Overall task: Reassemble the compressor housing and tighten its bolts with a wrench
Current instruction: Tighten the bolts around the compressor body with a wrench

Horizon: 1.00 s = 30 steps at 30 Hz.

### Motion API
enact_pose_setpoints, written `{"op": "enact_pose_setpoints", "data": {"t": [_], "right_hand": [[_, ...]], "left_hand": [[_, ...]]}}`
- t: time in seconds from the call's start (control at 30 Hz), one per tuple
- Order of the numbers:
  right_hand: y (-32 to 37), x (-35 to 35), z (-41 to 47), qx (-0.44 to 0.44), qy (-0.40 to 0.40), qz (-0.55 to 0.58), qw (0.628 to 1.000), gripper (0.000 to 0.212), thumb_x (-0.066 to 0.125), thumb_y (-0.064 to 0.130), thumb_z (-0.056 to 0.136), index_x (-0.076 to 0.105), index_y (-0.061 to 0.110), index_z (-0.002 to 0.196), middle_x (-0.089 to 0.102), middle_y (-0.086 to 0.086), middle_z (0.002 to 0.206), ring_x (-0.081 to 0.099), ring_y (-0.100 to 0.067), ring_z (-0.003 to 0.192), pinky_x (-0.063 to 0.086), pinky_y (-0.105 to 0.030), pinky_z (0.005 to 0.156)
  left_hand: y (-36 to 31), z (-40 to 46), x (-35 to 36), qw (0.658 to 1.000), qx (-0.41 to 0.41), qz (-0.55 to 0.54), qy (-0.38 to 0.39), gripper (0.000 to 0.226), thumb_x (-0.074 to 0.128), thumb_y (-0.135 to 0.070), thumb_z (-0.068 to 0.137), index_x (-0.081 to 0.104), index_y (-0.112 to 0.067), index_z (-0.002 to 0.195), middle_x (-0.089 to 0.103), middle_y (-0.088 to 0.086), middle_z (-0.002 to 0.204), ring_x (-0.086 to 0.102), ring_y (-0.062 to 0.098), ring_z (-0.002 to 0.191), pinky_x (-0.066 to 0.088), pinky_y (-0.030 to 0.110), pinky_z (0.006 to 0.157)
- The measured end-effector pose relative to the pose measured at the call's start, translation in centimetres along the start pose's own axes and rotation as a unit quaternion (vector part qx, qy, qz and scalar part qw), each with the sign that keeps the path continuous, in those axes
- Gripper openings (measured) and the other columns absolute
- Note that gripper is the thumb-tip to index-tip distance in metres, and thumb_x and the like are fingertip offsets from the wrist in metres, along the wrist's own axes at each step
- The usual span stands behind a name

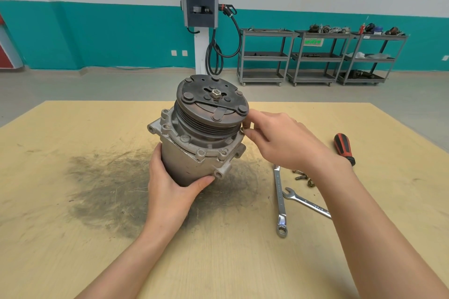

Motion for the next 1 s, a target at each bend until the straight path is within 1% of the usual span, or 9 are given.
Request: {"op": "enact_pose_setpoints", "data": {"t": [0.13, 0.23, 0.37, 0.47, 0.57, 0.63, 0.7, 0.87, 1.0], "right_hand": [[0.44, 0.05, -0.06, -0.014, -0.002, 0.018, 1.000, 0.022, 0.036, 0.032, 0.102, 0.044, 0.031, 0.123, 0.062, 0.003, 0.109, 0.058, -0.028, 0.095, 0.051, -0.044, 0.077], [0.38, 0.27, -0.05, -0.010, -0.001, 0.022, 1.000, 0.023, 0.032, 0.038, 0.102, 0.045, 0.031, 0.120, 0.062, 0.002, 0.107, 0.058, -0.027, 0.094, 0.050, -0.043, 0.076], [0.29, 0.39, 0.14, -0.002, -0.010, 0.001, 1.000, 0.030, 0.030, 0.045, 0.101, 0.049, 0.028, 0.116, 0.062, 0.004, 0.102, 0.057, -0.024, 0.091, 0.046, -0.037, 0.069], [0.11, 0.19, 0.09, -0.007, -0.004, 0.011, 1.000, 0.027, 0.034, 0.044, 0.100, 0.047, 0.028, 0.118, 0.061, 0.005, 0.103, 0.058, -0.025, 0.091, 0.049, -0.041, 0.072], [0.07, 0.16, 0.03, -0.012, 0.004, 0.026, 1.000, 0.023, 0.038, 0.037, 0.101, 0.041, 0.030, 0.123, 0.058, 0.005, 0.101, 0.057, -0.027, 0.091, 0.050, -0.045, 0.077], [0.19, 0.33, 0.04, -0.013, 0.010, 0.034, 0.999, 0.023, 0.036, 0.035, 0.102, 0.040, 0.032, 0.125, 0.060, 0.003, 0.110, 0.057, -0.028, 0.096, 0.050, -0.046, 0.080], [0.25, 0.49, 0.03, -0.011, 0.010, 0.037, 0.999, 0.022, 0.033, 0.036, 0.102, 0.040, 0.032, 0.123, 0.060, 0.002, 0.114, 0.057, -0.029, 0.100, 0.049, -0.046, 0.081], [0.27, 0.46, 0.02, 0.000, 0.003, 0.030, 1.000, 0.033, 0.027, 0.045, 0.101, 0.048, 0.026, 0.118, 0.060, 0.001, 0.105, 0.058, -0.027, 0.094, 0.050, -0.045, 0.079], [-0.07, 0.28, 0.05, 0.001, 0.004, 0.043, 0.999, 0.025, 0.031, 0.040, 0.102, 0.045, 0.024, 0.114, 0.061, 0.001, 0.107, 0.057, -0.028, 0.094, 0.049, -0.046, 0.078]], "left_hand": [[0.00, 0.01, 0.02, 1.000, 0.000, 0.000, 0.000, 0.115, 0.094, -0.025, 0.056, 0.028, -0.021, 0.150, 0.042, -0.007, 0.147, 0.040, 0.009, 0.135, 0.034, 0.040, 0.116], [-0.05, 0.00, 0.01, 1.000, 0.002, 0.005, -0.001, 0.115, 0.094, -0.025, 0.055, 0.029, -0.021, 0.150, 0.042, -0.007, 0.146, 0.040, 0.009, 0.134, 0.034, 0.038, 0.115], [-0.07, 0.03, -0.02, 1.000, 0.001, 0.003, 0.000, 0.115, 0.094, -0.025, 0.056, 0.028, -0.023, 0.150, 0.042, -0.008, 0.146, 0.040, 0.008, 0.134, 0.034, 0.038, 0.115], [-0.08, 0.01, -0.04, 1.000, 0.002, 0.003, 0.001, 0.115, 0.094, -0.026, 0.056, 0.028, -0.023, 0.150, 0.042, -0.009, 0.147, 0.040, 0.008, 0.135, 0.034, 0.038, 0.115], [-0.15, -0.02, -0.01, 1.000, 0.001, 0.003, 0.000, 0.114, 0.094, -0.025, 0.056, 0.028, -0.023, 0.150, 0.042, -0.009, 0.146, 0.040, 0.008, 0.134, 0.034, 0.038, 0.115], [-0.14, -0.02, 0.00, 1.000, 0.000, 0.004, -0.001, 0.115, 0.094, -0.024, 0.056, 0.028, -0.022, 0.150, 0.042, -0.008, 0.147, 0.040, 0.009, 0.135, 0.034, 0.039, 0.116], [-0.12, 0.01, 0.02, 1.000, -0.001, 0.004, -0.001, 0.116, 0.094, -0.024, 0.056, 0.028, -0.021, 0.150, 0.042, -0.006, 0.147, 0.040, 0.010, 0.135, 0.034, 0.040, 0.116], [-0.12, 0.00, 0.01, 1.000, 0.000, 0.004, 0.000, 0.115, 0.094, -0.024, 0.055, 0.029, -0.021, 0.150, 0.043, -0.006, 0.147, 0.040, 0.011, 0.136, 0.034, 0.041, 0.115], [-0.08, -0.01, 0.02, 1.000, 0.000, -0.001, 0.002, 0.114, 0.094, -0.022, 0.056, 0.030, -0.022, 0.150, 0.044, -0.007, 0.146, 0.041, 0.010, 0.135, 0.034, 0.041, 0.115]]}}
Point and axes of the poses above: each hand's wrist, its own z-axis towards the middle knuckle, its own x-axis out of the palm, y = z × x, the point moved 5 cm from there along z, towards the middle knuckle
